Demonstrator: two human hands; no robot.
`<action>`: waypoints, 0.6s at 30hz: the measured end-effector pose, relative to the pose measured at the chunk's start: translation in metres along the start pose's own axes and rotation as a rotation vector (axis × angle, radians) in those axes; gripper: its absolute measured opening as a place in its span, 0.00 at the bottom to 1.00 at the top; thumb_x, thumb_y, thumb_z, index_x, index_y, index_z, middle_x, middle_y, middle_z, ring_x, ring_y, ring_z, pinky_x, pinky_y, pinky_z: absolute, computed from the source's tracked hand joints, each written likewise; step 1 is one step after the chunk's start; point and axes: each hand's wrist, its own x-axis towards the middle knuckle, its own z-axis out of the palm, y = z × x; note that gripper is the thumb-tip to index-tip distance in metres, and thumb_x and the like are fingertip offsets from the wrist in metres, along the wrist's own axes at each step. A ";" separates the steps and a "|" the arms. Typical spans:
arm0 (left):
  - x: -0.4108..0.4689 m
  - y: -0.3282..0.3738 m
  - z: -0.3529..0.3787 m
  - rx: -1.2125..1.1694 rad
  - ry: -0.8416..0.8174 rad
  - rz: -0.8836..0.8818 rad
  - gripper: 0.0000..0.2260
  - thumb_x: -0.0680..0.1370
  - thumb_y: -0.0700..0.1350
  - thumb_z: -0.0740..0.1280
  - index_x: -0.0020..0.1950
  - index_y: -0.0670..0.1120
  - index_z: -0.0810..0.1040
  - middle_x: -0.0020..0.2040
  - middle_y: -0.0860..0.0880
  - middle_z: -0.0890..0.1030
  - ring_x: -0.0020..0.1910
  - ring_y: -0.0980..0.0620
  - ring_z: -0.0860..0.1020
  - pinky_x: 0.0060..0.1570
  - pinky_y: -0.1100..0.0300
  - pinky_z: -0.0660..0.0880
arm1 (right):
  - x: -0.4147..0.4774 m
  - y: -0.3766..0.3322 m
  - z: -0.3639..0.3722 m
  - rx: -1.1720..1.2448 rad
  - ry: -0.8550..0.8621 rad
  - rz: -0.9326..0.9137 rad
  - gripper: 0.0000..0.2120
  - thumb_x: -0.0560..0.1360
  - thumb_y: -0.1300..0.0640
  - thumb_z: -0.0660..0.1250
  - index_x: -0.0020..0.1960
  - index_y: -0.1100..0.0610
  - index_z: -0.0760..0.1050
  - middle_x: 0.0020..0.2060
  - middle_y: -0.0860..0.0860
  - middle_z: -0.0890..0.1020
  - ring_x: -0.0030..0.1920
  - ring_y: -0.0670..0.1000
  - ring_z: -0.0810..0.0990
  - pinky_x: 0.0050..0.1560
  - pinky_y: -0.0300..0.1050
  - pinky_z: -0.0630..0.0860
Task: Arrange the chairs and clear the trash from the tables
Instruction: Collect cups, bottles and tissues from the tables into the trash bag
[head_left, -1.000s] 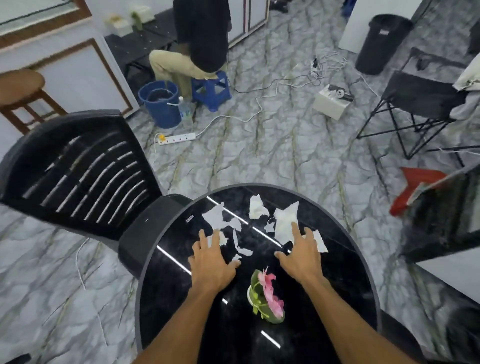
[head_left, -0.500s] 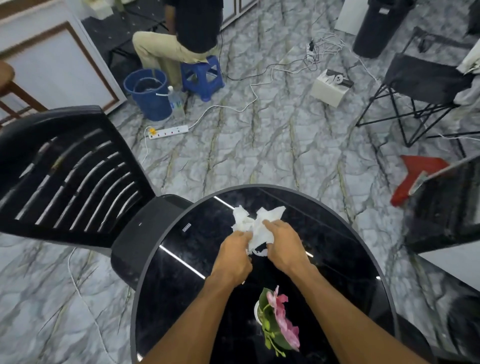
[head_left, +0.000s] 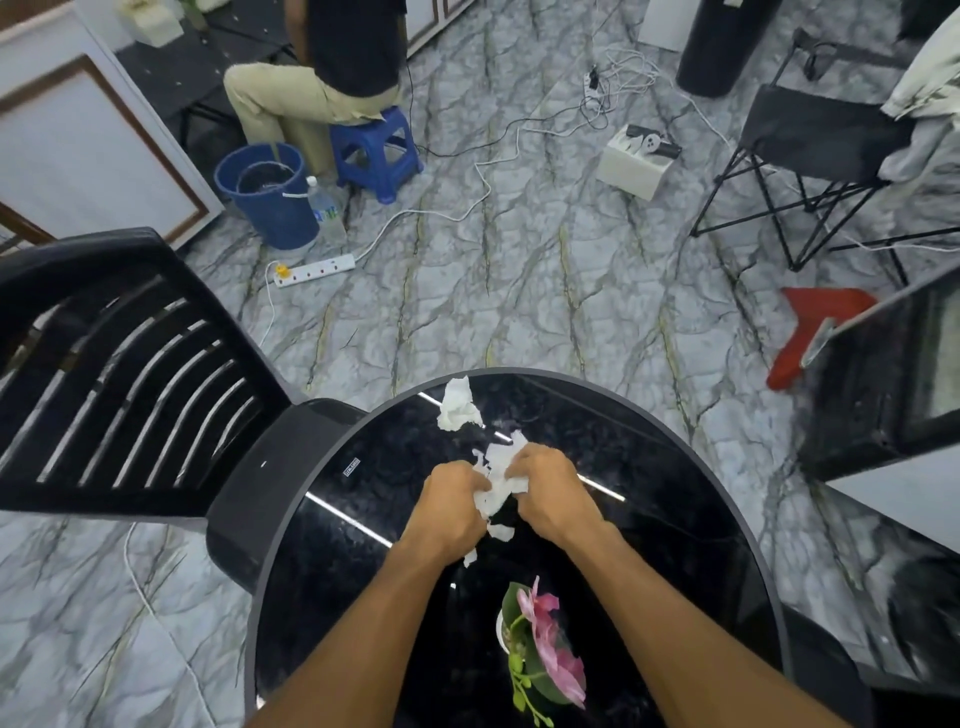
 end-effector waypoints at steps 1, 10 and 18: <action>-0.003 0.002 -0.001 0.002 -0.001 -0.001 0.18 0.69 0.31 0.63 0.54 0.44 0.84 0.48 0.50 0.81 0.48 0.52 0.80 0.48 0.55 0.81 | -0.003 0.000 0.000 -0.013 0.011 -0.004 0.18 0.69 0.71 0.62 0.54 0.58 0.81 0.53 0.50 0.80 0.54 0.50 0.79 0.53 0.42 0.77; 0.012 0.009 -0.036 -0.083 0.145 0.068 0.37 0.68 0.30 0.65 0.76 0.51 0.66 0.53 0.51 0.76 0.54 0.49 0.77 0.53 0.57 0.77 | 0.002 0.000 -0.011 0.195 0.201 0.117 0.12 0.73 0.66 0.68 0.53 0.57 0.82 0.52 0.51 0.82 0.50 0.50 0.80 0.48 0.38 0.76; 0.047 0.014 -0.047 0.152 -0.023 0.007 0.24 0.72 0.36 0.71 0.69 0.45 0.76 0.66 0.46 0.71 0.64 0.43 0.73 0.61 0.53 0.75 | 0.019 0.000 -0.014 0.180 0.161 0.134 0.13 0.72 0.63 0.71 0.57 0.58 0.80 0.57 0.53 0.80 0.57 0.54 0.79 0.55 0.42 0.76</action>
